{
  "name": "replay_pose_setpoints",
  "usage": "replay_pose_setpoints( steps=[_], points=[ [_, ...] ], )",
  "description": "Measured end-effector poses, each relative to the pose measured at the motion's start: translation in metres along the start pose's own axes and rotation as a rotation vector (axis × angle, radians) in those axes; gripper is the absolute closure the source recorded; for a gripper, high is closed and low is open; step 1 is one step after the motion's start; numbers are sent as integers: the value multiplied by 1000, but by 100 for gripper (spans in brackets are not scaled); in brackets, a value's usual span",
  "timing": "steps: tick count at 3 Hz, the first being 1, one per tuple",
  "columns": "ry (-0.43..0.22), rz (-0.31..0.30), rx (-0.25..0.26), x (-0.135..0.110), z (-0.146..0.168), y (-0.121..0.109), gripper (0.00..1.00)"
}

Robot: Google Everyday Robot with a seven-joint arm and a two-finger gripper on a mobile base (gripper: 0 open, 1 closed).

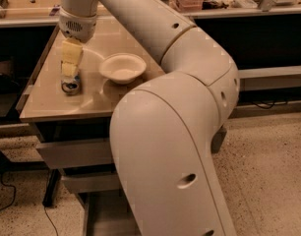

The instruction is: Place redbull can into bottom drawer

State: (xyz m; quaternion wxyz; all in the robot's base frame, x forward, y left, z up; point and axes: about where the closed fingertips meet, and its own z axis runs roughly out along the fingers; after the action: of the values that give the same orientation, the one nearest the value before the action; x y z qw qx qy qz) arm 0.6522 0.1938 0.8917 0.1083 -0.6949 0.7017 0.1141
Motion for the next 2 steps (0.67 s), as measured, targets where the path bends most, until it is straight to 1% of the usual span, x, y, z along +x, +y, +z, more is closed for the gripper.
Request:
replay_pose_setpoints(
  steps=[1,2],
  points=[
    [-104,-23,-63,-27,15,5,0],
    [-104,-23,-63,-27,15,5,0]
  ],
)
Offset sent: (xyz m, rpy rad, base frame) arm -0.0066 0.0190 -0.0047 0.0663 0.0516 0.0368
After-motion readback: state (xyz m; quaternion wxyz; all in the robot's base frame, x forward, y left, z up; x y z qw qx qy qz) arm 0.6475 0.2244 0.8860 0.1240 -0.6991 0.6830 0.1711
